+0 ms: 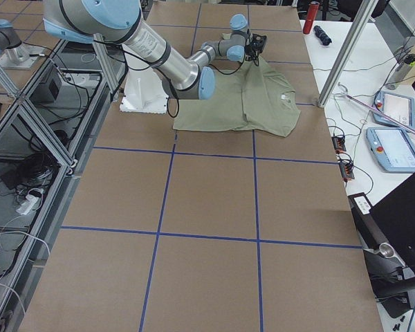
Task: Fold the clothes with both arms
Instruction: 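Carry the grasped sleeve with the right gripper across the shirt body, then release the sleeve and raise the right gripper away from the shirt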
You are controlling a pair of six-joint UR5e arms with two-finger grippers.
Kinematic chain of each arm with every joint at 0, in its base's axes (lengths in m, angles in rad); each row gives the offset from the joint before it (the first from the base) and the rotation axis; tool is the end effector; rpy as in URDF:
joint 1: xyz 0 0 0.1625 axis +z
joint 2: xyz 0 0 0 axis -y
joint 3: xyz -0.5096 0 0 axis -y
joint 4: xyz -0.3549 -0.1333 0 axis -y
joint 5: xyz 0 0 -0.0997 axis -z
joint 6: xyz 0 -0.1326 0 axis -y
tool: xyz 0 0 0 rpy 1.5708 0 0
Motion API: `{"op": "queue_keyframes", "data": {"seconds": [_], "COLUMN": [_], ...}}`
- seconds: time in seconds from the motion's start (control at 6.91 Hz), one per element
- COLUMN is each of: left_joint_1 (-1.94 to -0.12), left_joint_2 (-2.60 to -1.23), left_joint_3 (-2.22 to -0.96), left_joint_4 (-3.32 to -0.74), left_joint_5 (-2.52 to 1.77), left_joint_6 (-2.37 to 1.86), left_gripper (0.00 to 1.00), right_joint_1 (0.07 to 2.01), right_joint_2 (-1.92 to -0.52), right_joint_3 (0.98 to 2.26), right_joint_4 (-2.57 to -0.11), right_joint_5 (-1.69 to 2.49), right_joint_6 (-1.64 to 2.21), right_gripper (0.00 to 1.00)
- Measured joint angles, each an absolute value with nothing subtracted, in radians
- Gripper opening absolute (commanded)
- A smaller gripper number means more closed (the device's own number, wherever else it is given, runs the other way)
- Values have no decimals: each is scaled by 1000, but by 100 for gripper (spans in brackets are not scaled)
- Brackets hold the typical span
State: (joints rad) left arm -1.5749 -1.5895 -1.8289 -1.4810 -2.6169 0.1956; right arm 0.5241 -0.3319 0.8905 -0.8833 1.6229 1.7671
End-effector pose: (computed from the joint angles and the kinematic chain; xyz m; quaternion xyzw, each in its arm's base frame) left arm -0.0204 -0.4612 0.6218 0.1301 0.4868 0.1289 0.8541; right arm -0.7506 -0.5799 0.0882 0.0743 -0.5789 0.2719 0.7651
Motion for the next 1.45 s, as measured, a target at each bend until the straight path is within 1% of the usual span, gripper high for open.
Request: {"op": "queue_keyframes", "data": {"seconds": [0.29,0.43,0.58,0.87,1.01,1.3,1.45], "left_joint_1": [-1556,-1553,-1540,-1448,-1368,-1262,-1246], "left_joint_2": [-1590,-1590,-1603,-1673,-1709,-1735,-1723], "left_joint_3": [-1806,-1758,-1676,-1468,-1396,-1317,-1273], "left_joint_4": [-1519,-1563,-1634,-1871,-1986,-2122,-2194], "left_joint_5": [-2623,-2637,-2647,-2637,-2585,-2425,-2385], "left_joint_6": [128,105,63,-113,-241,-399,-418], "left_gripper": [100,100,100,99,98,96,93], "right_joint_1": [511,518,535,595,650,825,931], "right_joint_2": [-310,-317,-362,-550,-661,-874,-953], "right_joint_3": [887,909,971,1173,1274,1443,1484], "right_joint_4": [-882,-883,-888,-893,-894,-895,-895], "right_joint_5": [1580,1572,1568,1597,1663,1896,2036], "right_joint_6": [1818,1837,1859,1865,1841,1742,1656], "right_gripper": [100,100,100,100,100,100,100]}}
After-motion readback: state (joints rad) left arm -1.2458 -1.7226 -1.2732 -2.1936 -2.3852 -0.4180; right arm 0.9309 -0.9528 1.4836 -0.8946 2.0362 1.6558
